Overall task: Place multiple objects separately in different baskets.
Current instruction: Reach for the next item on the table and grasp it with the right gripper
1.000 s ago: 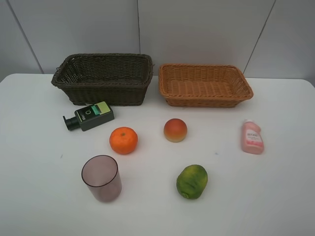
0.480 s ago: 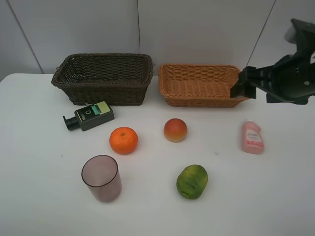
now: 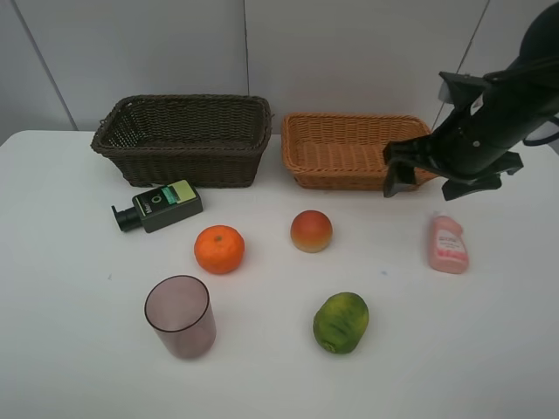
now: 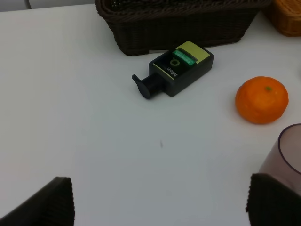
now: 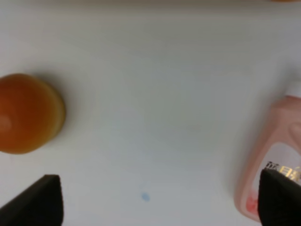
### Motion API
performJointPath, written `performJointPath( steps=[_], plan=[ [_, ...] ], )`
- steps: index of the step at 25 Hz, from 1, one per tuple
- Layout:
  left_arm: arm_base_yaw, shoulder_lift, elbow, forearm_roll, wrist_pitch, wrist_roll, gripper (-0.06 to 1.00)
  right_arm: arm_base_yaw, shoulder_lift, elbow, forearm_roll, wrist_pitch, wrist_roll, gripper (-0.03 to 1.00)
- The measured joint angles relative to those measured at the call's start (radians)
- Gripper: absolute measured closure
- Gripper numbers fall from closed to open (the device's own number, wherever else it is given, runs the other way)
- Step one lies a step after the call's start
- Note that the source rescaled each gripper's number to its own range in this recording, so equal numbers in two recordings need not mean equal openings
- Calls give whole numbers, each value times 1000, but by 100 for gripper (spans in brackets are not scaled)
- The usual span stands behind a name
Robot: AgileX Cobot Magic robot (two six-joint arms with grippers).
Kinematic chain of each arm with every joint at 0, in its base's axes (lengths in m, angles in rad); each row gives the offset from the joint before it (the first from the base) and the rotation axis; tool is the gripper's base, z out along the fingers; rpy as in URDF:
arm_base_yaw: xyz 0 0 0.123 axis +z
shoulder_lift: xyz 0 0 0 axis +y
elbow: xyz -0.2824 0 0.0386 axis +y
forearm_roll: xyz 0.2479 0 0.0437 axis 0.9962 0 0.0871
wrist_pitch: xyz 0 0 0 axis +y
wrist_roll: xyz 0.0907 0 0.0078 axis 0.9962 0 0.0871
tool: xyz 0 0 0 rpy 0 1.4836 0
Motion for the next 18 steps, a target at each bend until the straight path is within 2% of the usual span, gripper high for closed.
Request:
performJointPath(
  steps=[4,7,10,18],
  plan=[
    [0,0,0,0,-1,0,-1,-66,73,-20,-50,48,-3,17],
    [0,0,0,0,-1,0,-1,-134,111,-22,-58,44,-3,8],
    [0,0,0,0,-1,0,-1,-178,149,-22,-66,31,-3,5],
    [0,0,0,0,-1,0,-1,-193,241,-22,-73,-21,-7,4]
  ],
)
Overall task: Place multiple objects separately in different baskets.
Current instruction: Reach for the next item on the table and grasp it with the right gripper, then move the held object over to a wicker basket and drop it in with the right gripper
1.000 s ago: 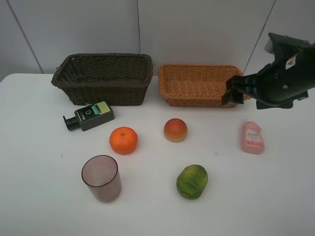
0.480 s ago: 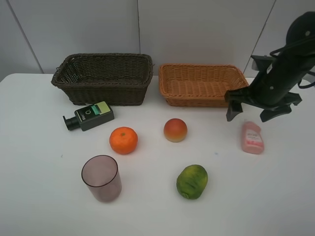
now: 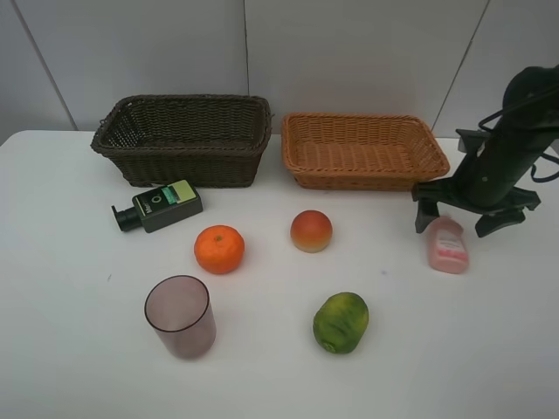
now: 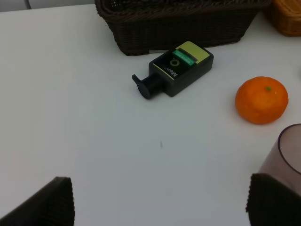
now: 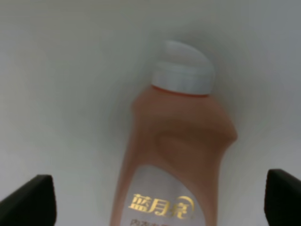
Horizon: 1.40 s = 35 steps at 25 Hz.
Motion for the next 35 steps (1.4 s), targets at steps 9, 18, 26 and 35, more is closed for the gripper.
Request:
performJointPath(
  steps=[9,18,26,35],
  plan=[
    [0,0,0,0,0,0,-1,0,102,-1,-10,-26,0,4],
    [0,0,0,0,0,0,-1,0,133,-15,-22,-15,0,7],
    [0,0,0,0,0,0,-1,0,133,-15,-24,-20,0,97],
    [0,0,0,0,0,0,-1,0,133,-15,-24,-21,0,95]
  ],
)
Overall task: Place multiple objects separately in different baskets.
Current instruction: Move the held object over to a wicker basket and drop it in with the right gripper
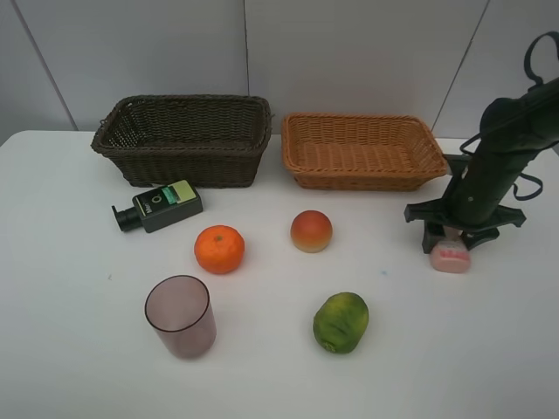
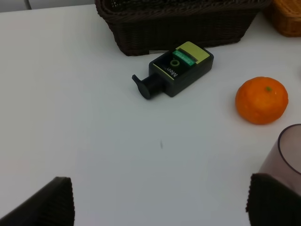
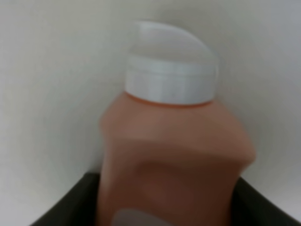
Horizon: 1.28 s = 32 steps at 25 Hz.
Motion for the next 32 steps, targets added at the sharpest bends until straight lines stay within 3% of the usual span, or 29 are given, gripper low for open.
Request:
performJointPath(
  steps=[11,16,21,27,32],
  plan=[
    [0,0,0,0,0,0,-1,0,0,-3,-1,4,0,95],
    [0,0,0,0,-1,0,-1,29,-27,-19,-2,71,0,95],
    [0,0,0,0,-2,0,-1,132,-138,-98,-2,220,0,95],
    [0,0,0,0,-3,0,-1,286,-176,-303,-3,448,-9,95],
    [0,0,0,0,-3,0,-1,413,-130,-506,-3,485,-46,95]
  ],
)
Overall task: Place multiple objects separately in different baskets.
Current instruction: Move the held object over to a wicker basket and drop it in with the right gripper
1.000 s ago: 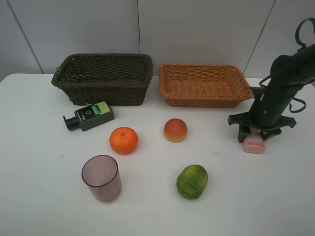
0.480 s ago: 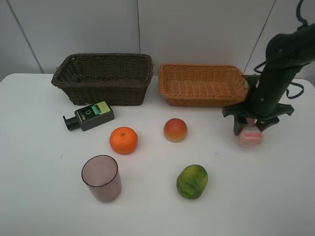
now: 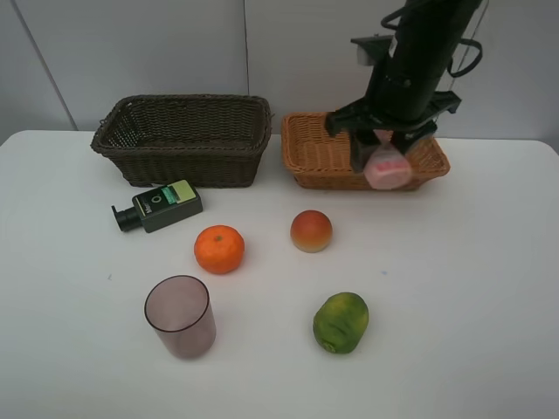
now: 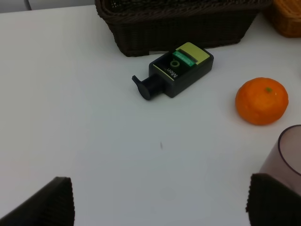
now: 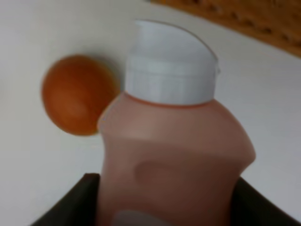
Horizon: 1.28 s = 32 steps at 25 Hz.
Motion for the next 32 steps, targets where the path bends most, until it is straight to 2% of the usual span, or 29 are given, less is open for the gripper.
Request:
performJointPath(
  steps=[5,7,11,17,21,27,32],
  plan=[
    [0,0,0,0,0,0,-1,89,132,-231,0,-30,-5,95],
    [0,0,0,0,0,0,-1,115,185,-310,1,-80,-6,95],
    [0,0,0,0,0,0,-1,141,274,-421,0,-245,-7,95],
    [0,0,0,0,0,0,-1,144,360,-437,1,-550,-7,95],
    [0,0,0,0,0,0,-1,144,424,-437,1,-700,-7,95],
    [0,0,0,0,0,0,-1,144,515,-437,0,-828,-7,95],
    [0,0,0,0,0,0,-1,147,554,-437,-53,-857,-7,95]
  ],
)
